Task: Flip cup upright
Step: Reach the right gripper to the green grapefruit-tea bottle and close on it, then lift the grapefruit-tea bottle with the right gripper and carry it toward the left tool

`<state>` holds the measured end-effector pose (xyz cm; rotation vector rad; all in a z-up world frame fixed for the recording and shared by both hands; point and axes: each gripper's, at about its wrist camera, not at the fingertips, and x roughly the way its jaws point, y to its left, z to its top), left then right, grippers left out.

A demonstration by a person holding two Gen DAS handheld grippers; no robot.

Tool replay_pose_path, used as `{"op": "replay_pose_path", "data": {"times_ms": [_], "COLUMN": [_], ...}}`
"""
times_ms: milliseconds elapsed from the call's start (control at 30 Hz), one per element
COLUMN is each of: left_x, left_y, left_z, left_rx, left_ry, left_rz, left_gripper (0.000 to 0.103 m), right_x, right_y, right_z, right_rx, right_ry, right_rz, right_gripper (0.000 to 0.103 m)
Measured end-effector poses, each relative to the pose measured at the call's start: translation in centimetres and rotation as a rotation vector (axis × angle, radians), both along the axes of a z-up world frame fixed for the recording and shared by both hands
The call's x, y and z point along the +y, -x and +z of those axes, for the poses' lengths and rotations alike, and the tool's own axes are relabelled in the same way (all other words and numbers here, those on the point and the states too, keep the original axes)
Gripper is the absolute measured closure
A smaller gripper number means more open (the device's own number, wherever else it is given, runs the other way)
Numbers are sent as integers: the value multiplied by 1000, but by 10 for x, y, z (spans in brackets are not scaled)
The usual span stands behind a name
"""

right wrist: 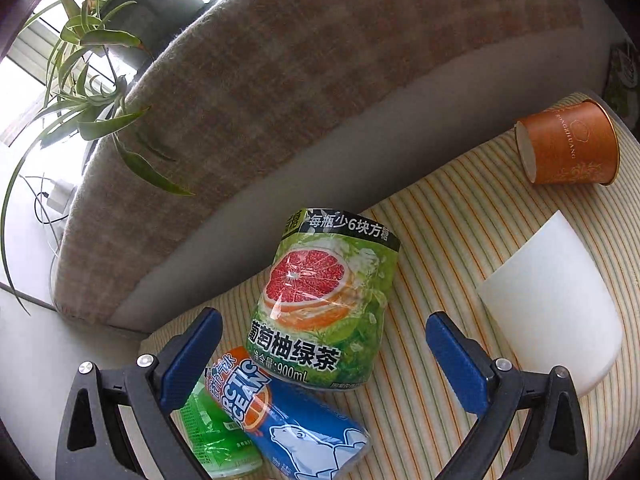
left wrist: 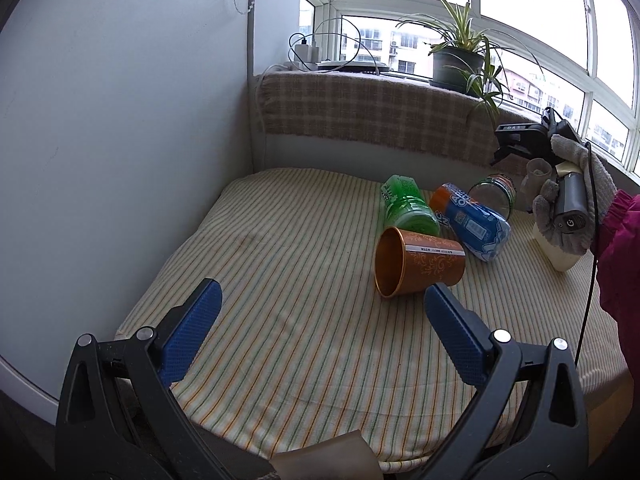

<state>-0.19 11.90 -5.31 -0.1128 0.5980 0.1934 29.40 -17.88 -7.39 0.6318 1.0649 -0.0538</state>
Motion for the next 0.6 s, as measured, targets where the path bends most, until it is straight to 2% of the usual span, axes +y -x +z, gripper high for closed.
{"op": "replay_pose_path", "data": {"times_ms": [333, 433, 600], "left_x": [14, 18, 21], "left_y": [-6, -7, -8], "left_z": [-7, -9, -9], "left_rx": [18, 23, 21], "left_ry": [10, 12, 12], "left_rz": [22, 30, 39], "left_gripper": [0, 0, 0], "right_x": [20, 24, 25], "right_y": [-32, -40, -47], "right_z": [-25, -34, -41], "right_rx": [84, 108, 118], "right_ry": [23, 18, 0], "right_rz": [-21, -14, -2], "right_gripper": [6, 10, 13]}}
